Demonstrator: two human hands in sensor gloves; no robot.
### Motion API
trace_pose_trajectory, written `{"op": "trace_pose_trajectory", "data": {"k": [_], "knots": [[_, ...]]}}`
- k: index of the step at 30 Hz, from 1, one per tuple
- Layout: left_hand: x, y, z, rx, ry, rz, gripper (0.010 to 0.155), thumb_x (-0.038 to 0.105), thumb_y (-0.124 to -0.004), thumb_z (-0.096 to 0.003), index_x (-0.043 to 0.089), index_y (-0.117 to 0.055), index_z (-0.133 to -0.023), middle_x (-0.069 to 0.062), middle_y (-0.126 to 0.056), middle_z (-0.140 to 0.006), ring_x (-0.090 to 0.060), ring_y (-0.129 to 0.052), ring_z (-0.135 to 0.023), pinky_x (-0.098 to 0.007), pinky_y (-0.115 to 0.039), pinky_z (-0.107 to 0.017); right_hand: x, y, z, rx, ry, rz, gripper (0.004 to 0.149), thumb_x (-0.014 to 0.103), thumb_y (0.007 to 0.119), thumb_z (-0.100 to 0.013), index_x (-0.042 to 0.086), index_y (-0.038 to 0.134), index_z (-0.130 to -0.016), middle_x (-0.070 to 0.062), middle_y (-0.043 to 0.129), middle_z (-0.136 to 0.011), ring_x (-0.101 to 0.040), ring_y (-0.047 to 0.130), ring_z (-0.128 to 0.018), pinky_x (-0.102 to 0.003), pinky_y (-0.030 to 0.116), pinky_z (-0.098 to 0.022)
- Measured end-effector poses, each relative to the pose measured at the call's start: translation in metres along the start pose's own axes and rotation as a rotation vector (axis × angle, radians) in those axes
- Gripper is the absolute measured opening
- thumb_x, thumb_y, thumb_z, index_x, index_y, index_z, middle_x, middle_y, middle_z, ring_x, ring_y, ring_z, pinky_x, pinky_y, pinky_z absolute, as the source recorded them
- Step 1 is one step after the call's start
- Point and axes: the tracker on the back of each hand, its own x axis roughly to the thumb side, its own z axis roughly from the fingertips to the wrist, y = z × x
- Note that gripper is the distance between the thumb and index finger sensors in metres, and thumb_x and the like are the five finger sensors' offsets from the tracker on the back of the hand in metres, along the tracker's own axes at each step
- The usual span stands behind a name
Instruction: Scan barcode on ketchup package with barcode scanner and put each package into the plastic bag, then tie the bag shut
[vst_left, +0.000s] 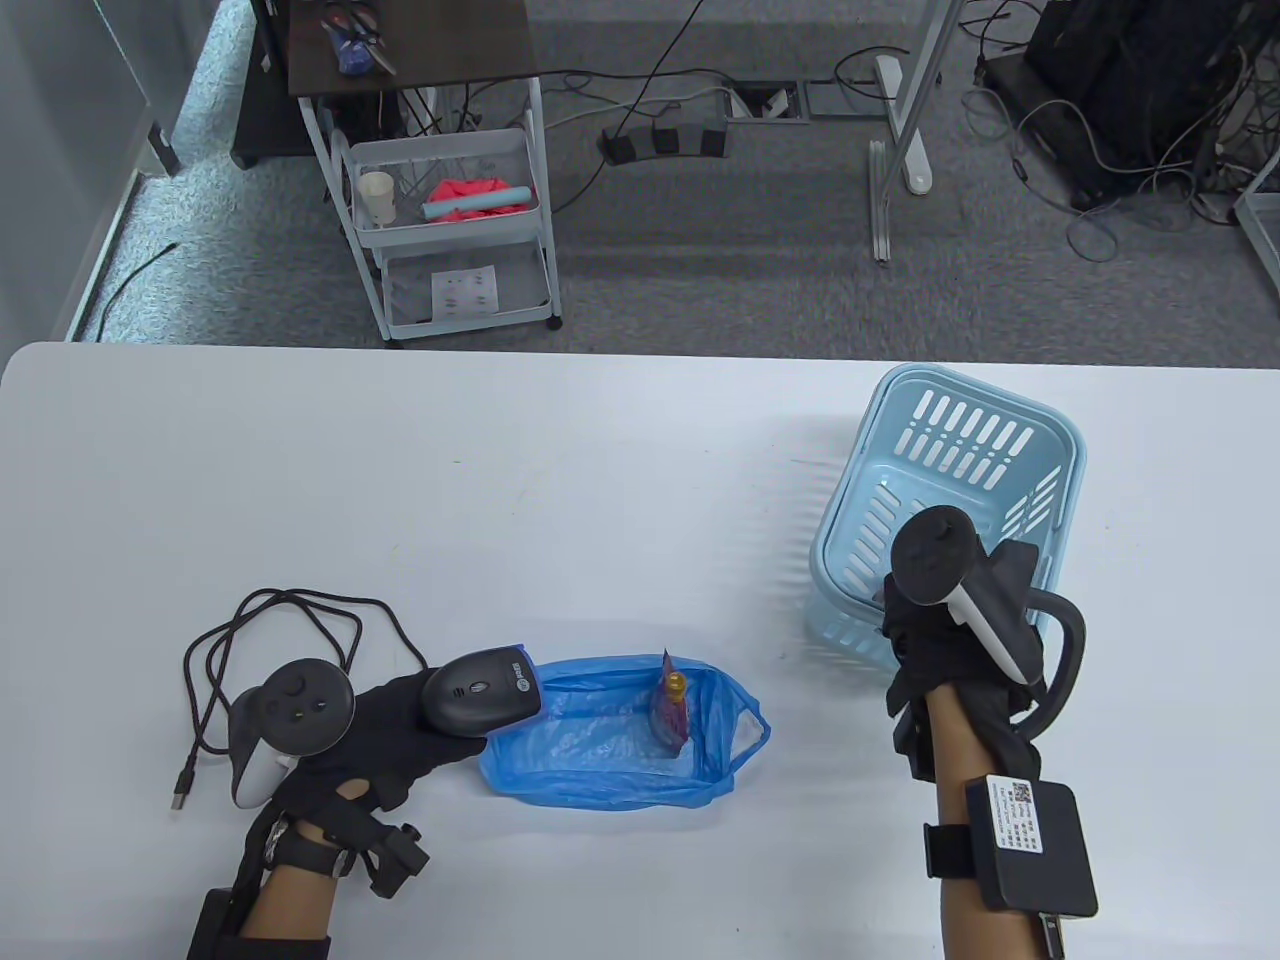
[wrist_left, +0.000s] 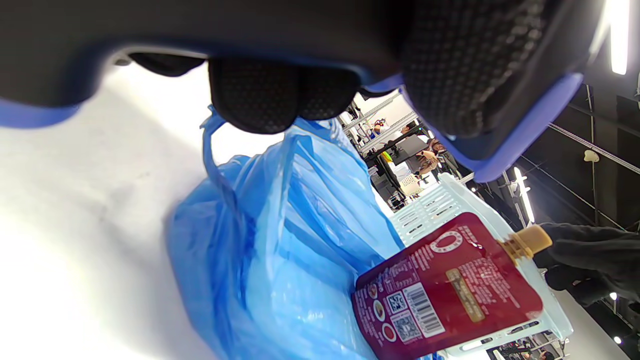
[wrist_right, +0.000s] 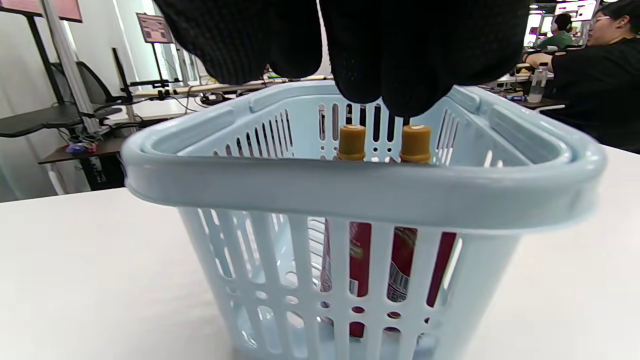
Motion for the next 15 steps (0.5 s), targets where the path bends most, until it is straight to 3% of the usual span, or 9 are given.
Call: {"op": "trace_pose_trajectory", "data": {"k": [15], "knots": [[-0.001,0.001,0.0,0.005,0.01,0.002,0.052,0.05,-0.09,-0.0409,0.025,-0.085,-0.086,0.004,-0.091,-0.083,-0.026,-0.101,-0.064,-0.049,-0.081,-0.057,0.004,0.018,-0.024,0.047,0.076,0.071,0.061,0.031,0.073,-0.056,0.011,0.053,-0.11,-0.026,0.058,-0.109,-0.047,0.073,-0.084,-0.055,0.069,-0.058]]}}
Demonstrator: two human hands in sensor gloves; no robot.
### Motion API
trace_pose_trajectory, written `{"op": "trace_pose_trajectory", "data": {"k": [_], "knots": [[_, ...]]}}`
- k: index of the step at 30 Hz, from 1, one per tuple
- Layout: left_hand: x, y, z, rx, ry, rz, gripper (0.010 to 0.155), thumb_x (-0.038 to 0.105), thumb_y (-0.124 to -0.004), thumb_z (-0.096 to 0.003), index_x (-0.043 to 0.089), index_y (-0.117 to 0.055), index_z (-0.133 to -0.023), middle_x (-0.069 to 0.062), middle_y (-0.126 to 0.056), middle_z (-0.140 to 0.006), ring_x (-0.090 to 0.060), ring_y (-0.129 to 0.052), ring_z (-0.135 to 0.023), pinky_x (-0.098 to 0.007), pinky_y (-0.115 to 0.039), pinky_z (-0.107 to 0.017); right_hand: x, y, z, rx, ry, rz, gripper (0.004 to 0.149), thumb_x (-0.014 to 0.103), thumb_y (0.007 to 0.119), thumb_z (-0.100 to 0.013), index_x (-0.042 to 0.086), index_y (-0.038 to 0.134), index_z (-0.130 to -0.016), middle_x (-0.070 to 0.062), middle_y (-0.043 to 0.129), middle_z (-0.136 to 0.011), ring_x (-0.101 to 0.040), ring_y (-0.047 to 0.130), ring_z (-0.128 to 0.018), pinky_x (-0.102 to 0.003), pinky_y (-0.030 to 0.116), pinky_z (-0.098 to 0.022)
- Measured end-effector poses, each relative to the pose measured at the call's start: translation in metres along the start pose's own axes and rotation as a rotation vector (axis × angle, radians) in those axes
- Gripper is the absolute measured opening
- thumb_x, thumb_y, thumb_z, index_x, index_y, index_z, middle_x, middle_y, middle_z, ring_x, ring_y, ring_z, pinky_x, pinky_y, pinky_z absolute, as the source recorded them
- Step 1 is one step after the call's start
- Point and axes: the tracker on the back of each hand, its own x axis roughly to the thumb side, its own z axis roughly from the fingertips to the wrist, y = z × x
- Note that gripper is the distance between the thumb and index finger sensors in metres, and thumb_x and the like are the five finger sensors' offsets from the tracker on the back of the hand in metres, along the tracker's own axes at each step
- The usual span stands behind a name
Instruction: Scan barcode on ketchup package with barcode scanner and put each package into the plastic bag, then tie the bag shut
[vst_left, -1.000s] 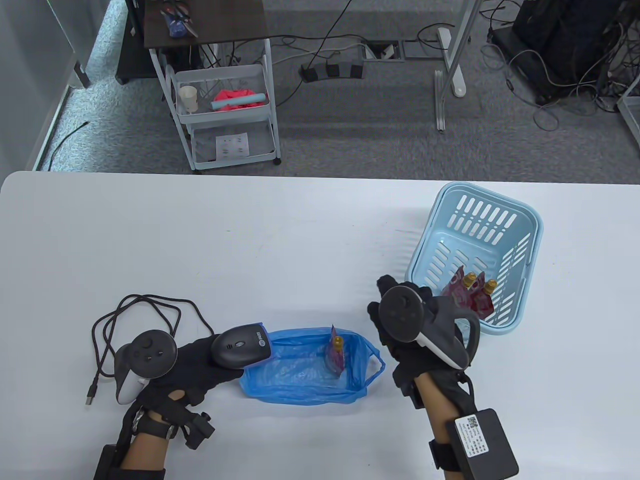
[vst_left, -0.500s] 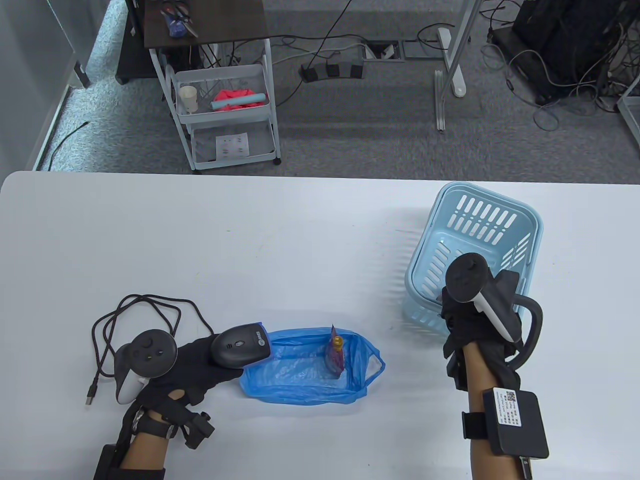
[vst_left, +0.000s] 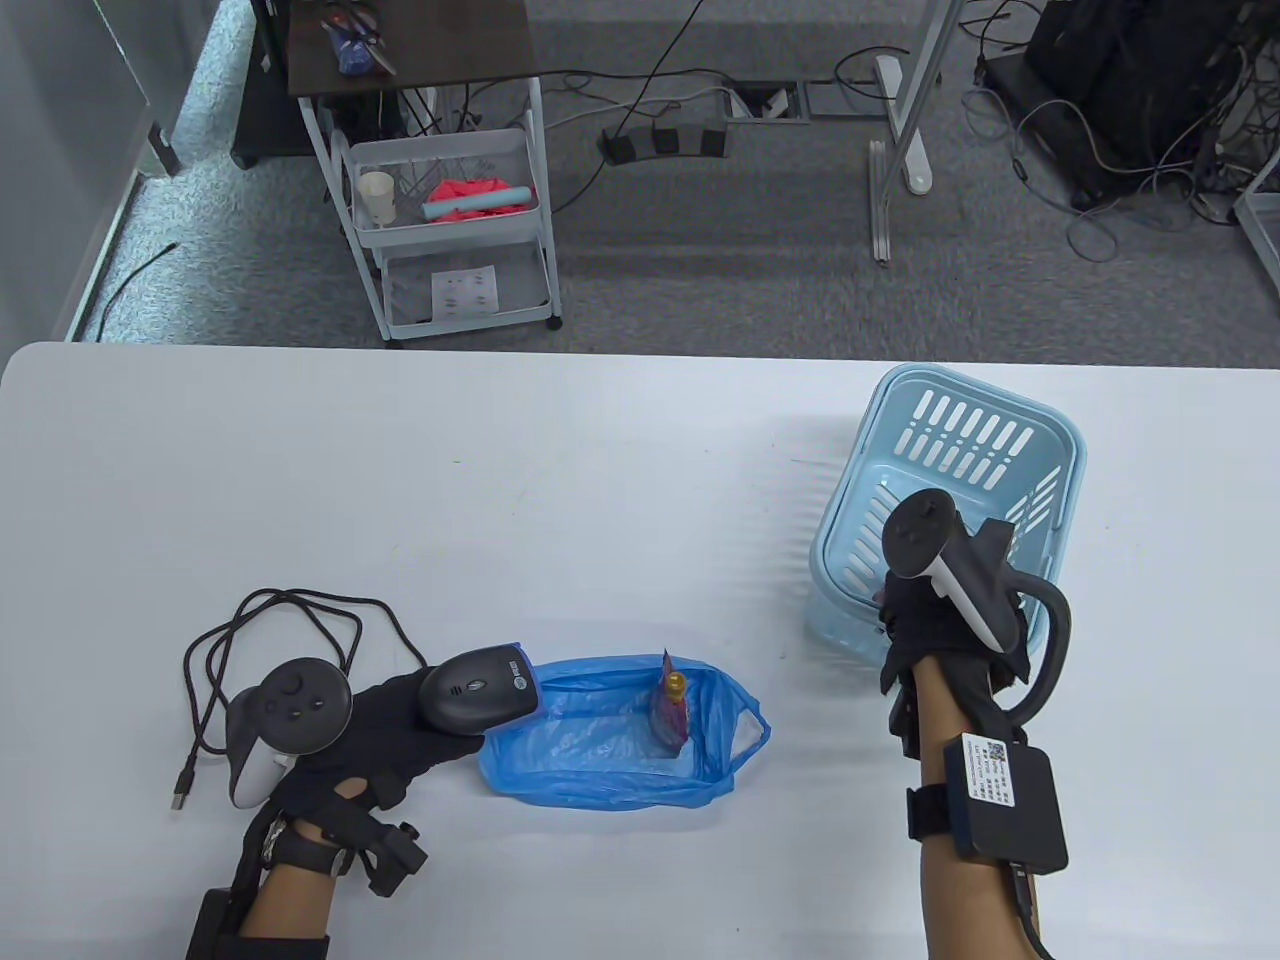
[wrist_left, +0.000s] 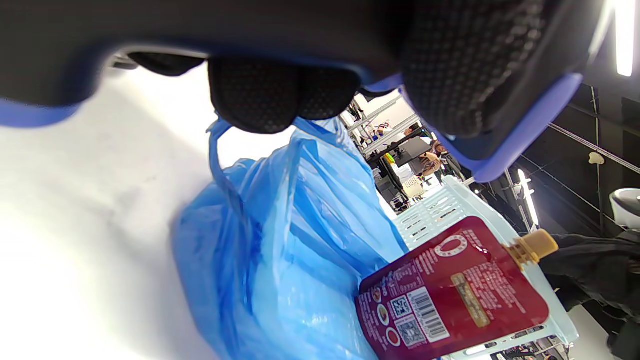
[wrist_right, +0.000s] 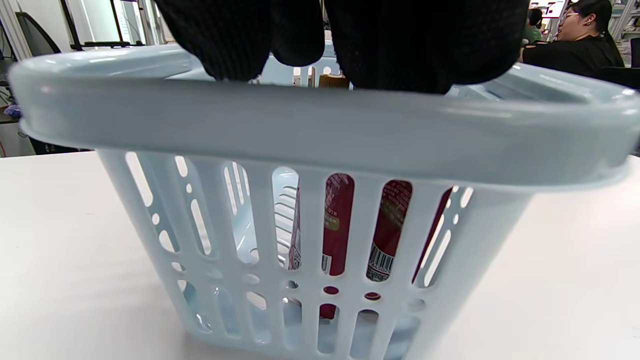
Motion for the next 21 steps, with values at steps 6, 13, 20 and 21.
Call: {"op": "trace_pose_trajectory", "data": {"k": [6,13,20,21], "knots": [[0.0,0.0,0.0,0.0,0.0,0.001,0.052,0.05,-0.09,-0.041,0.025,-0.085,-0.086,0.005,-0.091,-0.083,-0.026,-0.101,-0.064,-0.049,-0.081,-0.057,0.0,0.006,-0.008,0.022,0.023,-0.024,0.06,0.031,0.073,-0.056,0.01,0.053,-0.109,-0.023,0.063,-0.107,-0.046,0.075,-0.082,-0.054,0.07,-0.057],[0.0,0.001,0.0,0.002,0.001,0.0,0.052,0.05,-0.09,-0.041,0.025,-0.085,-0.086,0.004,-0.091,-0.083,-0.026,-0.101,-0.064,-0.049,-0.081,-0.057,0.001,0.01,-0.017,0.035,0.042,-0.05,0.056,0.03,0.073,-0.056,0.013,0.057,-0.107,-0.021,0.07,-0.102,-0.044,0.079,-0.079,-0.052,0.072,-0.055],[-0.001,0.001,0.0,0.006,0.003,0.005,0.052,0.05,-0.09,-0.041,0.025,-0.085,-0.086,0.005,-0.091,-0.083,-0.026,-0.101,-0.064,-0.049,-0.08,-0.057,-0.001,0.014,-0.026,0.073,0.064,-0.112,0.049,0.024,0.072,-0.056,0.016,0.061,-0.104,-0.019,0.076,-0.097,-0.043,0.081,-0.076,-0.051,0.073,-0.054],[-0.001,0.001,0.0,0.005,0.003,0.005,0.052,0.05,-0.09,-0.0409,0.025,-0.085,-0.086,0.005,-0.091,-0.083,-0.026,-0.101,-0.064,-0.049,-0.081,-0.057,-0.001,0.014,-0.027,0.073,0.067,-0.118,0.049,0.023,0.072,-0.056,0.016,0.062,-0.103,-0.018,0.077,-0.096,-0.043,0.081,-0.076,-0.051,0.073,-0.053]]}}
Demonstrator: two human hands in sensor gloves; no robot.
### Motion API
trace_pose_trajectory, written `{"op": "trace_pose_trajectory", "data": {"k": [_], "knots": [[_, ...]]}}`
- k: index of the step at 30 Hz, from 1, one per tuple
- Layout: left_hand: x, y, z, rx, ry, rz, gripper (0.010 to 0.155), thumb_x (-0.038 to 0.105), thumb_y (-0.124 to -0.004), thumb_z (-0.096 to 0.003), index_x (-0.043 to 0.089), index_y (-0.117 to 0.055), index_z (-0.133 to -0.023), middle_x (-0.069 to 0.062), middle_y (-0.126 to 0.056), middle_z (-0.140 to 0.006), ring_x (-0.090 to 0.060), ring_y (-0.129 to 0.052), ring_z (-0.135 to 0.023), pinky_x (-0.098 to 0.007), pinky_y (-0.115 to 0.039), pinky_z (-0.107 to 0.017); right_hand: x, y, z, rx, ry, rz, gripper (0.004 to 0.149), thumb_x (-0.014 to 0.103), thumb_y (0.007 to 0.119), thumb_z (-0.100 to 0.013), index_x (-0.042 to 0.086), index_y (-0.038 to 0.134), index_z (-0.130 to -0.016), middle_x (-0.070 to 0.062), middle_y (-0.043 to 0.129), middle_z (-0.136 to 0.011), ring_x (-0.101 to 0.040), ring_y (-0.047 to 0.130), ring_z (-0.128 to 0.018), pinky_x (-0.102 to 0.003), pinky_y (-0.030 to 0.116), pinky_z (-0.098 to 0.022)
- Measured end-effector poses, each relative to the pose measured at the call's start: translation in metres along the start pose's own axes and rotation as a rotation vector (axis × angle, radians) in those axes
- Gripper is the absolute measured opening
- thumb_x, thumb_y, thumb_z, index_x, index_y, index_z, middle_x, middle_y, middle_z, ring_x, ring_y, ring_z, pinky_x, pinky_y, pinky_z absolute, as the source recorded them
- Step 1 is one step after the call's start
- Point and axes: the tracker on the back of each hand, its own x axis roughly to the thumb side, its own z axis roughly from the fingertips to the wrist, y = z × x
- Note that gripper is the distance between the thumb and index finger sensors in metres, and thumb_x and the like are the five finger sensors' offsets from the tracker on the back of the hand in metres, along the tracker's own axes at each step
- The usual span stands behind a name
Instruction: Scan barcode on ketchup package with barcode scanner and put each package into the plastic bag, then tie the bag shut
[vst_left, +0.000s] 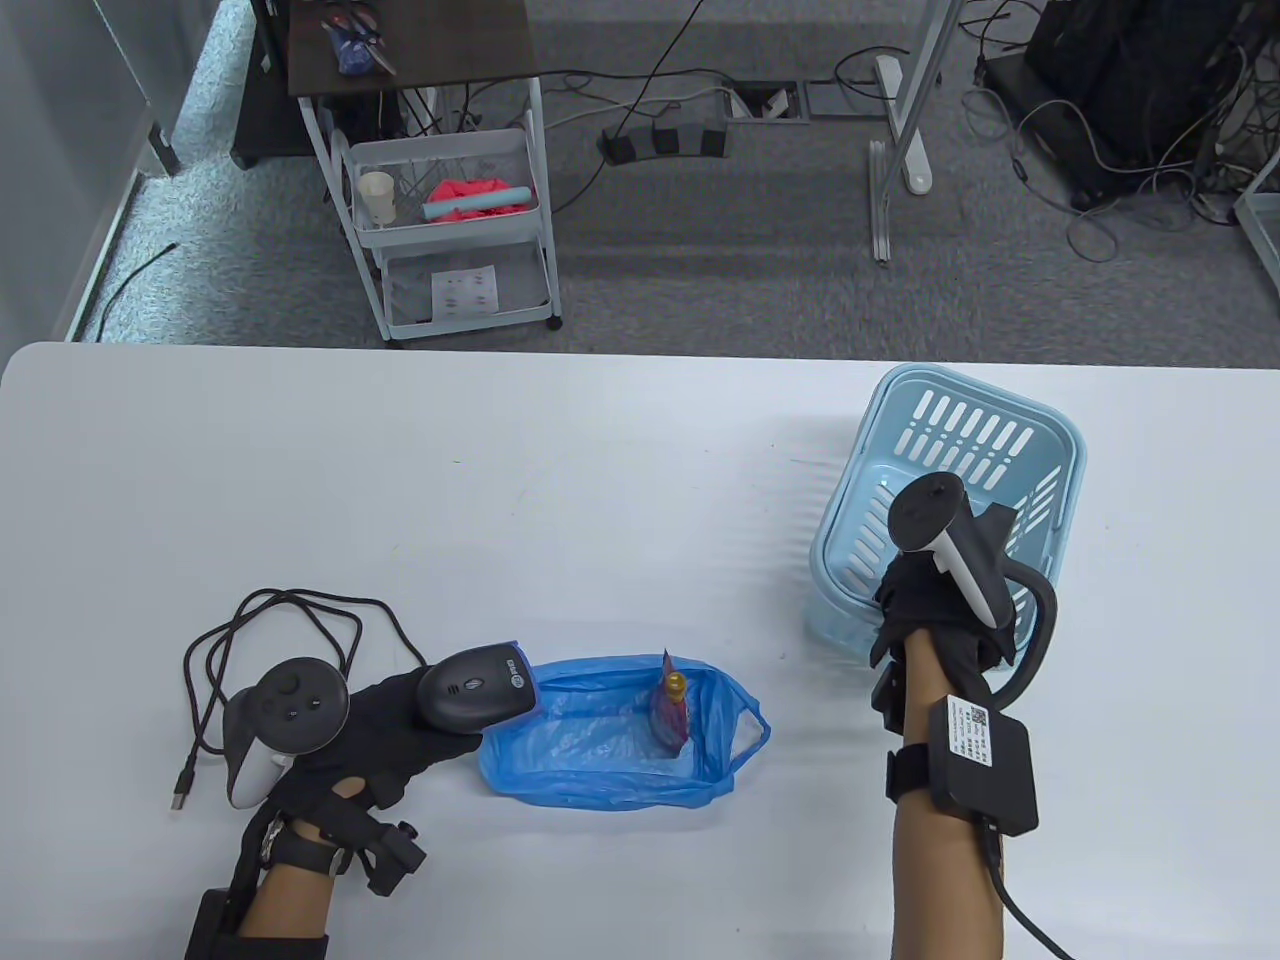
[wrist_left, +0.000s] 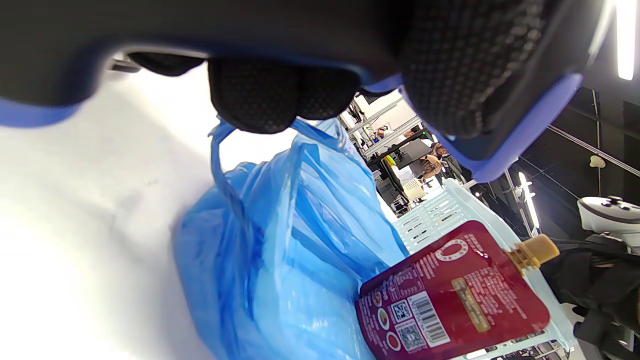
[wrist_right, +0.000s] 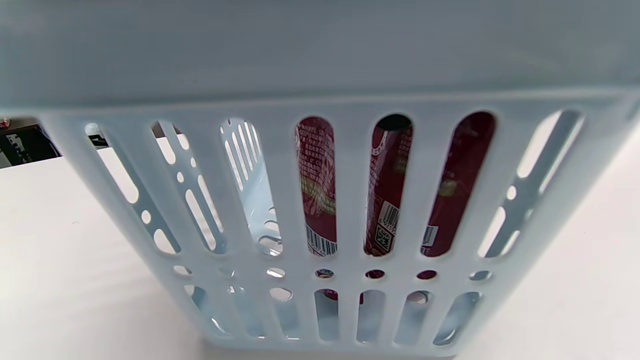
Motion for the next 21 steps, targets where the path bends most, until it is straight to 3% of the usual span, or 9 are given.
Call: {"op": "trace_pose_trajectory", "data": {"k": [21], "knots": [[-0.0014,0.0015,0.0002,0.006,-0.001,0.0,0.052,0.05,-0.09,-0.0409,0.025,-0.085,-0.086,0.004,-0.091,-0.083,-0.026,-0.101,-0.064,-0.049,-0.081,-0.057,-0.0047,-0.009,0.0035,-0.102,-0.026,-0.042,0.044,0.02,0.077,-0.053,0.013,0.07,-0.096,-0.016,0.085,-0.088,-0.04,0.086,-0.071,-0.049,0.076,-0.05]]}}
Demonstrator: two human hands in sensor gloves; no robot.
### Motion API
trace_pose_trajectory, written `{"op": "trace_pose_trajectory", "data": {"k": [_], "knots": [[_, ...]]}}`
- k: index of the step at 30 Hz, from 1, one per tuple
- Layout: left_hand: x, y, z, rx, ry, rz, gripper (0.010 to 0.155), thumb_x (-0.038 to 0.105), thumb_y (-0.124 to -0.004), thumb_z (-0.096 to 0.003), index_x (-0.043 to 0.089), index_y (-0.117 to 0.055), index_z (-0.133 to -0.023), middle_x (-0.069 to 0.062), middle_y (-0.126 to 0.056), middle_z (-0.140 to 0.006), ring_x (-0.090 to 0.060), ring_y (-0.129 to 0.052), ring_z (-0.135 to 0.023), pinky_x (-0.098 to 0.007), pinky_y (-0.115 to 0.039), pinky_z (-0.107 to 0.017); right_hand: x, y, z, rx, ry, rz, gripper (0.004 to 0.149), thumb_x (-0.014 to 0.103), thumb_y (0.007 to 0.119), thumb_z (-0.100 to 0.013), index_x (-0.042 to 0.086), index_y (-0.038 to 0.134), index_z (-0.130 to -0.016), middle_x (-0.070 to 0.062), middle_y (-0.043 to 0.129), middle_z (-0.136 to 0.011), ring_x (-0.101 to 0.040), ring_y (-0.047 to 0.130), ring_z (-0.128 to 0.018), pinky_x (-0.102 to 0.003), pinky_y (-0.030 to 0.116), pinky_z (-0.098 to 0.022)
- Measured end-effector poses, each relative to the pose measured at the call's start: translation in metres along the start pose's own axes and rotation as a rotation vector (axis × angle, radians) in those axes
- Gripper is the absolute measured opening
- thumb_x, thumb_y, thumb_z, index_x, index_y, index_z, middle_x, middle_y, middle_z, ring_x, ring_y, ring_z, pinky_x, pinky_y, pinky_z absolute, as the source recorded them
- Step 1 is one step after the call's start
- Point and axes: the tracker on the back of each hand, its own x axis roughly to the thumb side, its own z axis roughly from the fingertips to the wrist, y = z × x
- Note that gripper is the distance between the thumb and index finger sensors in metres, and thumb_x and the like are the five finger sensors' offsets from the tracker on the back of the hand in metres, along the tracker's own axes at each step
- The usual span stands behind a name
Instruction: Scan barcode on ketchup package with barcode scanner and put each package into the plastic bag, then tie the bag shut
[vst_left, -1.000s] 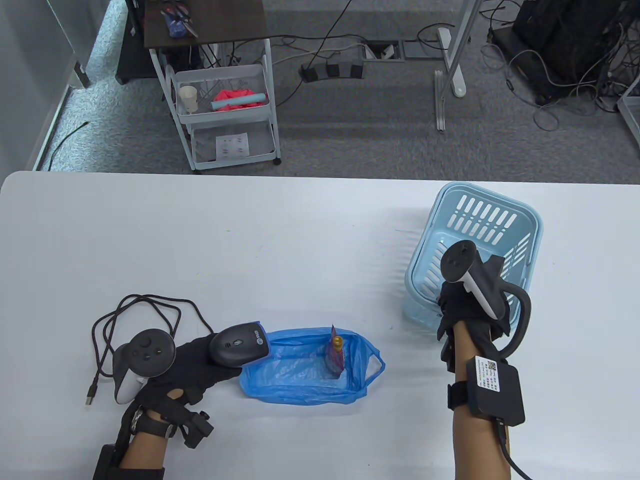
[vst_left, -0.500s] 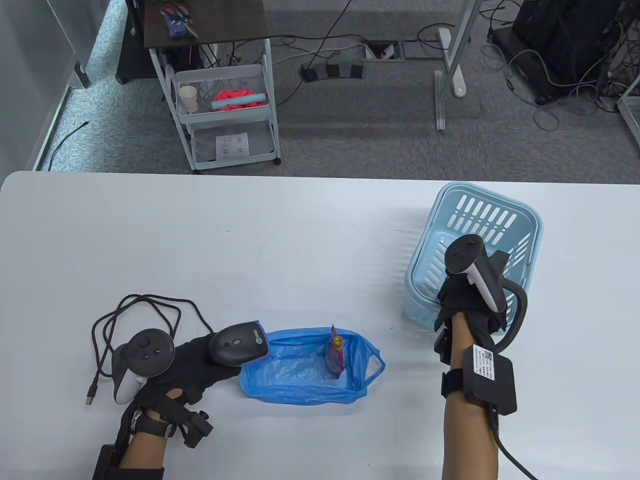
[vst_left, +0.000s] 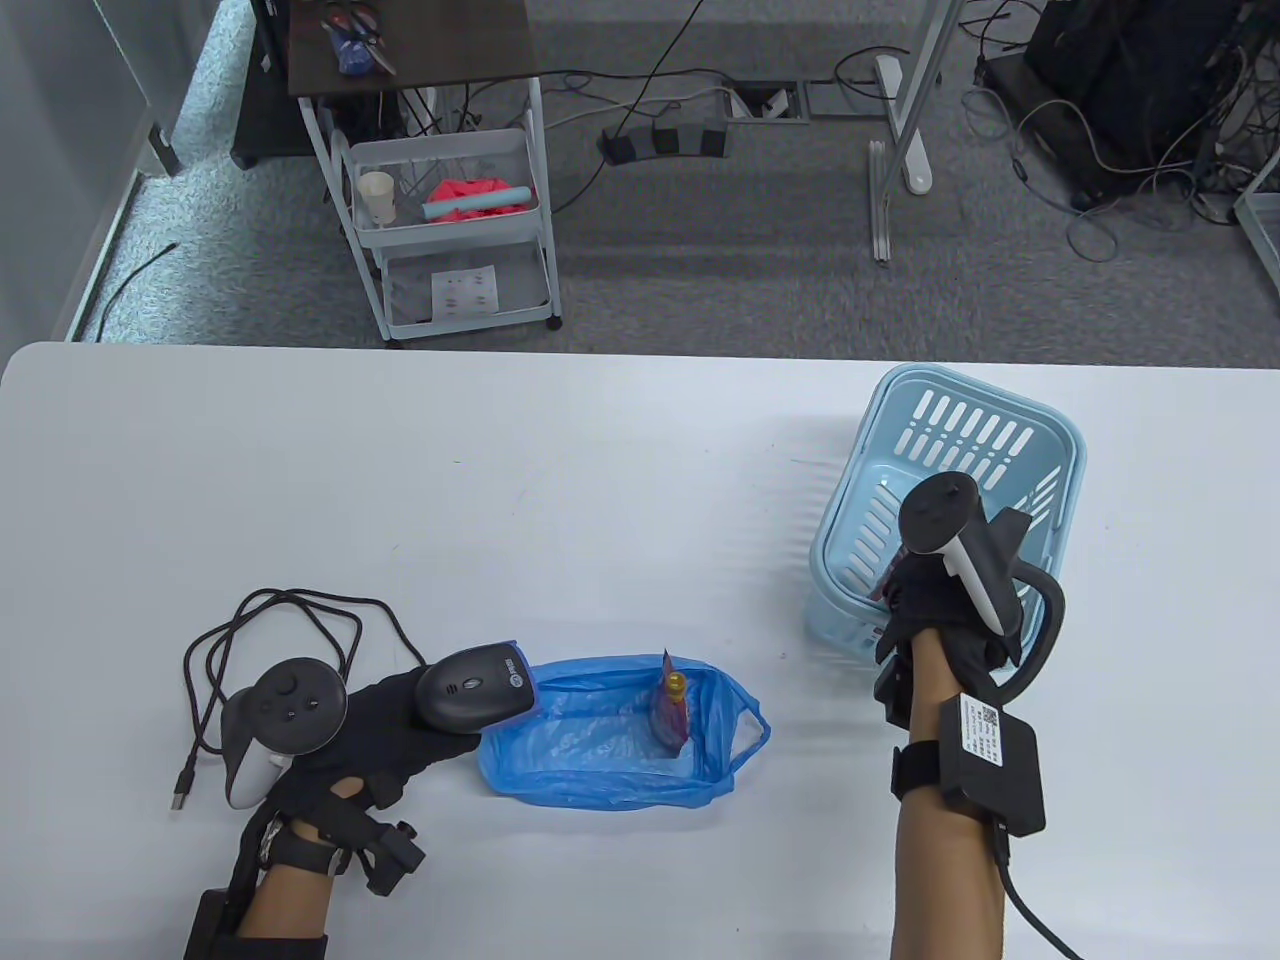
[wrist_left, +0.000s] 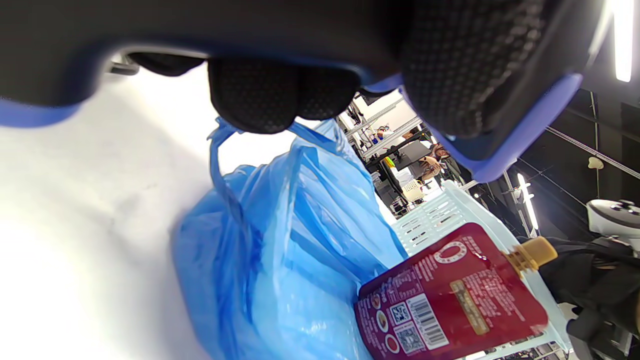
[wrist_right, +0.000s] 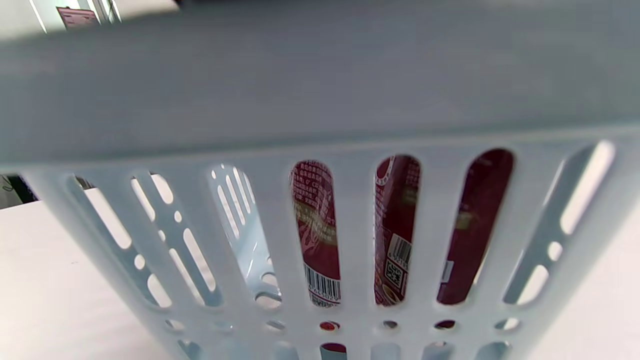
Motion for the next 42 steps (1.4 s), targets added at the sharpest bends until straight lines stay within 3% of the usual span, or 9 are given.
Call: {"op": "trace_pose_trajectory", "data": {"k": [21,33,42], "knots": [[-0.002,0.002,0.001,0.014,0.015,0.003,0.052,0.05,-0.09,-0.0409,0.025,-0.085,-0.086,0.005,-0.091,-0.083,-0.026,-0.101,-0.064,-0.049,-0.081,-0.057,0.02,-0.062,0.03,-0.134,-0.165,-0.083,0.045,0.021,0.078,-0.053,0.011,0.07,-0.096,-0.016,0.085,-0.086,-0.039,0.086,-0.069,-0.048,0.076,-0.049],[0.0,-0.001,-0.001,0.007,-0.002,0.009,0.053,0.05,-0.09,-0.0411,0.025,-0.084,-0.087,0.004,-0.091,-0.083,-0.026,-0.101,-0.064,-0.048,-0.081,-0.057,0.03,-0.101,0.08,-0.296,-0.277,-0.086,0.046,0.022,0.078,-0.053,0.01,0.071,-0.096,-0.017,0.086,-0.084,-0.038,0.087,-0.067,-0.047,0.076,-0.047],[-0.001,0.001,0.001,0.024,-0.003,0.018,0.053,0.05,-0.09,-0.041,0.025,-0.084,-0.087,0.004,-0.091,-0.083,-0.026,-0.101,-0.064,-0.048,-0.081,-0.057,0.051,-0.111,0.118,-0.354,-0.435,-0.094,0.046,0.023,0.079,-0.052,0.009,0.071,-0.095,-0.017,0.087,-0.082,-0.037,0.088,-0.064,-0.046,0.077,-0.046]]}}
